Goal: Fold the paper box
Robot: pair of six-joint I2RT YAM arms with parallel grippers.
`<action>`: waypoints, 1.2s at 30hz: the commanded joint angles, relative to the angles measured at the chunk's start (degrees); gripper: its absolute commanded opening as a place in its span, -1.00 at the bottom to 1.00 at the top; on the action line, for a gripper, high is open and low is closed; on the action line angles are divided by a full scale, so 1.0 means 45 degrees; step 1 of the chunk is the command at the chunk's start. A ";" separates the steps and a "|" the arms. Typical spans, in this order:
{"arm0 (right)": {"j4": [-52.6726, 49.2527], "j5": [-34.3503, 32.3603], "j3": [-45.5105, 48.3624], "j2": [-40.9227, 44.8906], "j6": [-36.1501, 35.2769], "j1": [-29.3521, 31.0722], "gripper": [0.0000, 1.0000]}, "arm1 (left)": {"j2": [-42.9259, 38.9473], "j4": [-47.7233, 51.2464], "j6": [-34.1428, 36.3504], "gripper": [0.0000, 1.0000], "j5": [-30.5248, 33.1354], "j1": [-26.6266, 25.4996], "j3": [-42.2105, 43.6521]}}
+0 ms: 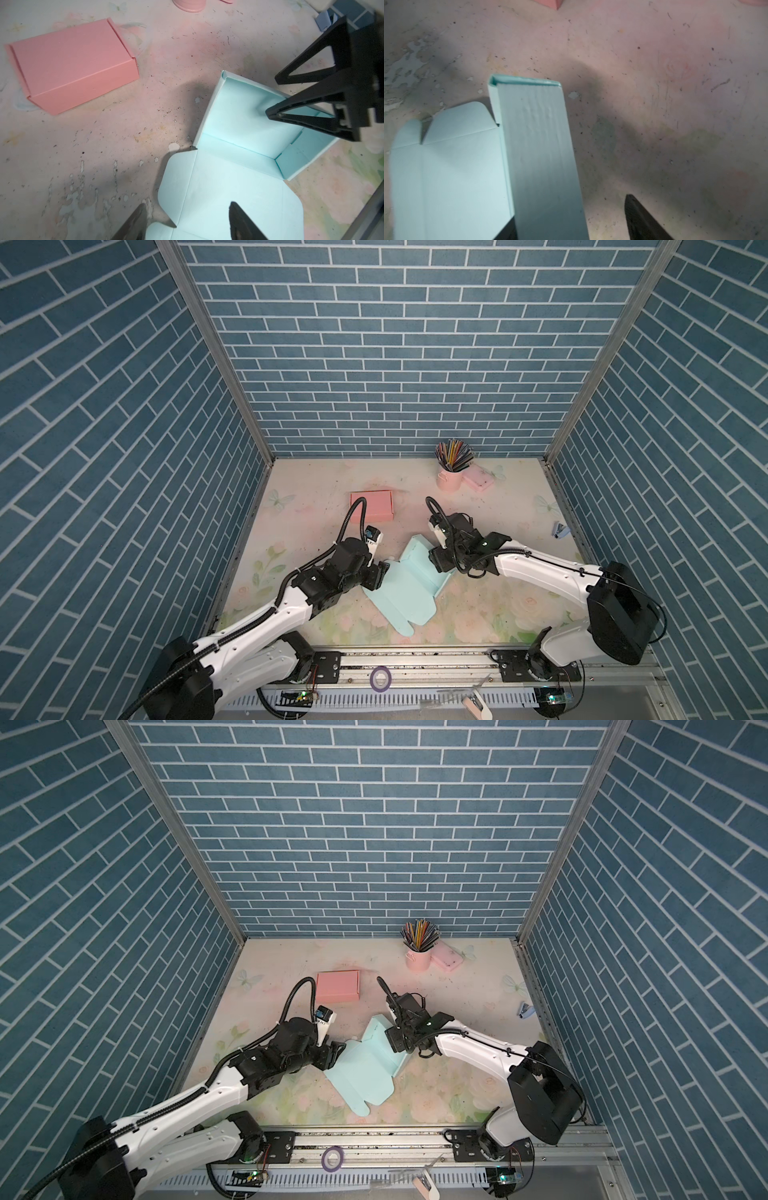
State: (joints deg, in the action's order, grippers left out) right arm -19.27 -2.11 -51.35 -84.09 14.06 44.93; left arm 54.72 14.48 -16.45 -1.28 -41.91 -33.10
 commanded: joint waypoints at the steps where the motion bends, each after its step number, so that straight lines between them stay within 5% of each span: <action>1: 0.0443 0.0702 0.0375 0.0112 -0.0039 -0.0621 0.35 | -0.0440 0.2005 -0.1643 0.29 0.0110 -0.0027 -0.0523; 19: 0.1719 0.1504 0.1070 -0.1091 0.0039 -0.1634 0.30 | -0.1636 -0.0147 -0.5745 0.80 -0.1398 -0.0244 0.1270; 29: 0.1710 0.1504 0.1236 -0.1078 0.0039 -0.1669 0.29 | -0.0321 -0.1671 -0.5954 0.57 -0.1539 -0.0803 0.0878; 36: 0.1691 0.1504 0.1370 -0.0728 0.0078 -0.1662 0.27 | 0.0214 -0.2105 -0.6123 -0.14 -0.1680 -0.0882 0.0667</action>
State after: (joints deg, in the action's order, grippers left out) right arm -11.46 4.32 -45.89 -88.77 14.09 37.69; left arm 55.77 6.74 -43.11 -9.17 -45.47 -28.40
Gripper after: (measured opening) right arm 0.639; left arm 0.488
